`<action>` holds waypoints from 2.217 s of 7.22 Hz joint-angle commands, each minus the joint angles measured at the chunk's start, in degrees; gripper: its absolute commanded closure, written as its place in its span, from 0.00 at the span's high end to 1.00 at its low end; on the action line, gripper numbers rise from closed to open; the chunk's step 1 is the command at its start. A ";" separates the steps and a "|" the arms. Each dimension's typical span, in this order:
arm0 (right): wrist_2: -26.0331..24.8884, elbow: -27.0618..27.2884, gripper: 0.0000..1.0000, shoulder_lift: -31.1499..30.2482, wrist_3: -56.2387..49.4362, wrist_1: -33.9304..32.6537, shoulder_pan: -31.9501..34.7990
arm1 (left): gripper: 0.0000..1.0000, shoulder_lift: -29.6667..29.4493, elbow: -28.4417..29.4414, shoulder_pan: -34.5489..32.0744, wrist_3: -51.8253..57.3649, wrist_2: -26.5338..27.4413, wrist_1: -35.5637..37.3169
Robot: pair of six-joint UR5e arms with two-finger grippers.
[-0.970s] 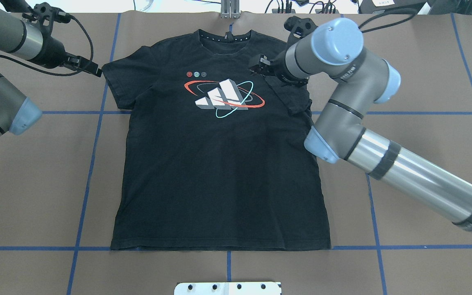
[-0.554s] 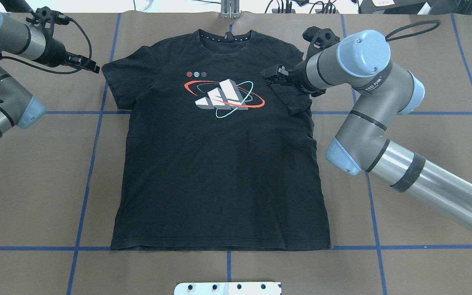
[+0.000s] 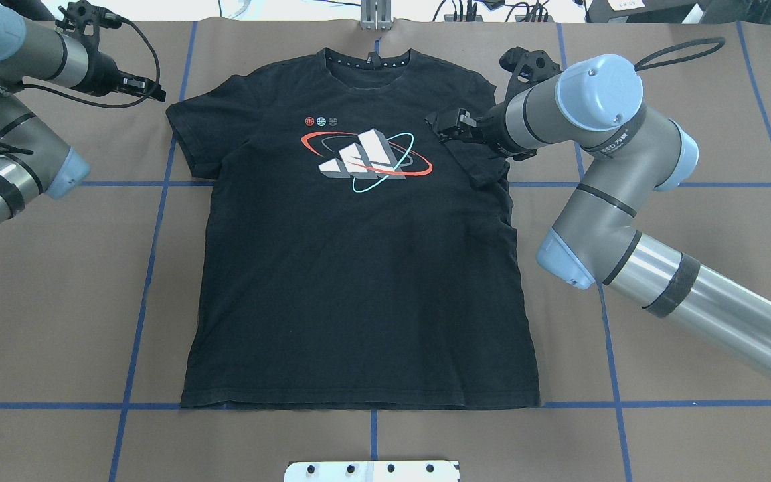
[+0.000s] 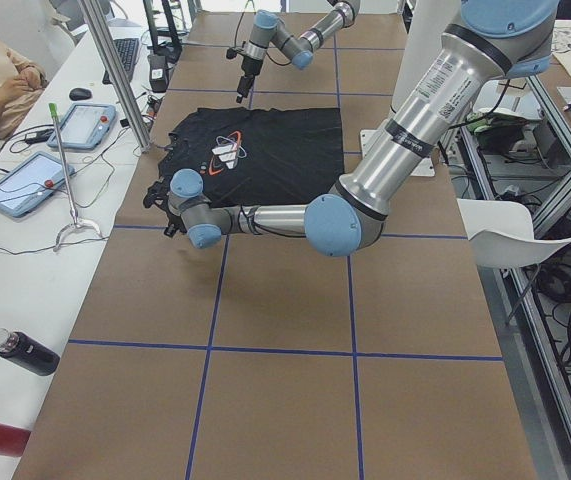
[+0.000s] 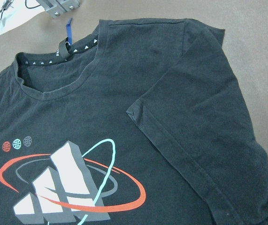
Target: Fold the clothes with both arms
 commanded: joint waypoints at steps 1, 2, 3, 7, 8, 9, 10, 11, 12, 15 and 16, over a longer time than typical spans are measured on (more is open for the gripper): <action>-0.11 -0.20 1.00 0.00 -0.05 -0.02 -0.05 | 0.56 -0.46 0.41 1.21 -0.03 1.22 -0.35; -0.28 -0.38 1.00 -0.08 -0.14 -0.02 -0.05 | 0.55 -0.47 0.49 1.56 -0.03 1.23 -0.44; -0.29 -0.46 1.00 -0.08 -0.14 -0.02 -0.05 | 0.53 -0.55 1.54 1.65 -0.03 1.23 -1.05; -0.37 -0.73 1.00 -0.08 -0.23 -0.02 -0.22 | 0.48 -2.04 4.18 2.44 -0.12 1.40 -2.02; -0.46 -0.73 1.00 -0.26 -0.14 -0.02 -0.49 | 0.48 -2.22 4.79 2.44 -0.12 1.49 -2.11; -0.72 -0.82 1.00 -0.26 -0.14 -0.02 -0.58 | 0.48 -2.66 5.15 2.53 -0.12 1.49 -2.11; -0.73 -0.82 1.00 -0.35 -0.14 0.07 -0.58 | 0.44 -2.75 5.33 2.62 -0.12 1.49 -2.11; -0.73 -0.82 0.99 -0.26 -0.14 -0.02 -0.58 | 0.42 -3.01 5.33 2.62 -0.12 1.49 -2.11; -0.73 -0.82 0.99 -0.26 -0.14 -0.02 -0.58 | 0.40 -2.93 5.33 2.62 -0.12 1.49 -2.11; -0.64 -0.73 0.99 -0.08 -0.14 -0.02 -0.40 | 0.40 -2.93 5.77 2.88 -0.12 2.28 -2.20; -0.64 -0.73 0.99 -0.08 -0.14 -0.02 -0.40 | 0.39 -2.93 5.77 2.97 -0.12 2.28 -2.20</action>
